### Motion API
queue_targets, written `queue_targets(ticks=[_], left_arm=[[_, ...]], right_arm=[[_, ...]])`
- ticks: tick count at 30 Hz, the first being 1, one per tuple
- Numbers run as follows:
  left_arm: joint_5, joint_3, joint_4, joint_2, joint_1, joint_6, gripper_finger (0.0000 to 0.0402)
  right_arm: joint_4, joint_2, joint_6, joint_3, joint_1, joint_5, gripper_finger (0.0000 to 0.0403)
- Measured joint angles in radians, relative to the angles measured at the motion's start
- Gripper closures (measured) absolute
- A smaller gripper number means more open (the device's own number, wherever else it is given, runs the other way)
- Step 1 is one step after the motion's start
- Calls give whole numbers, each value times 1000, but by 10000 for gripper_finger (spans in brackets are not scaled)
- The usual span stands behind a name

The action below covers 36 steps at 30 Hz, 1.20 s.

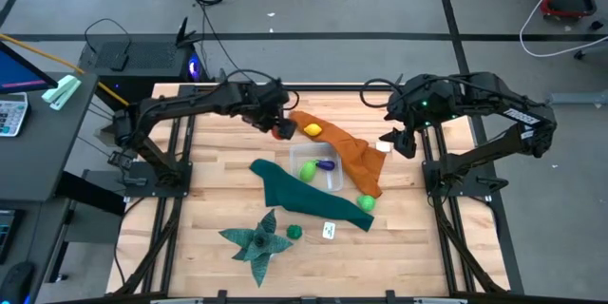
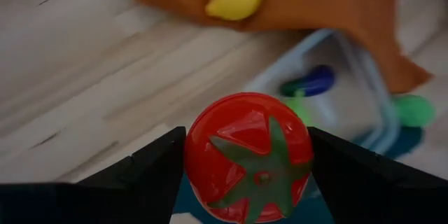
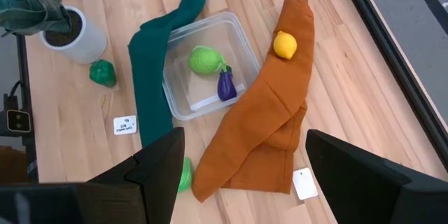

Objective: Pick and placing Produce into tupperware
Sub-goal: Put the red tomato into the transparent bin

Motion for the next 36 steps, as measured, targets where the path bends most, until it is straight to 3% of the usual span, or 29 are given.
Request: queue_targets(ticks=[8, 16, 25, 31, 36], left_arm=[[1, 21, 92, 16, -91, -17, 109], [64, 21, 267, 144, -177, -53, 109], [115, 33, 340, 234, -206, -32, 109], [118, 191, 302, 306, -213, 77, 109], [116, 396, 106, 408, -210, 190, 109]], right_arm=[[0, -6, 0, 0, 0, 0, 142], [-3, -8, 0, 0, 0, -1, 142], [-6, -8, 15, 0, 0, -18, 142], [-14, -8, 24, 0, 0, -27, 142], [-25, -11, 34, 0, 1, -47, 142]])
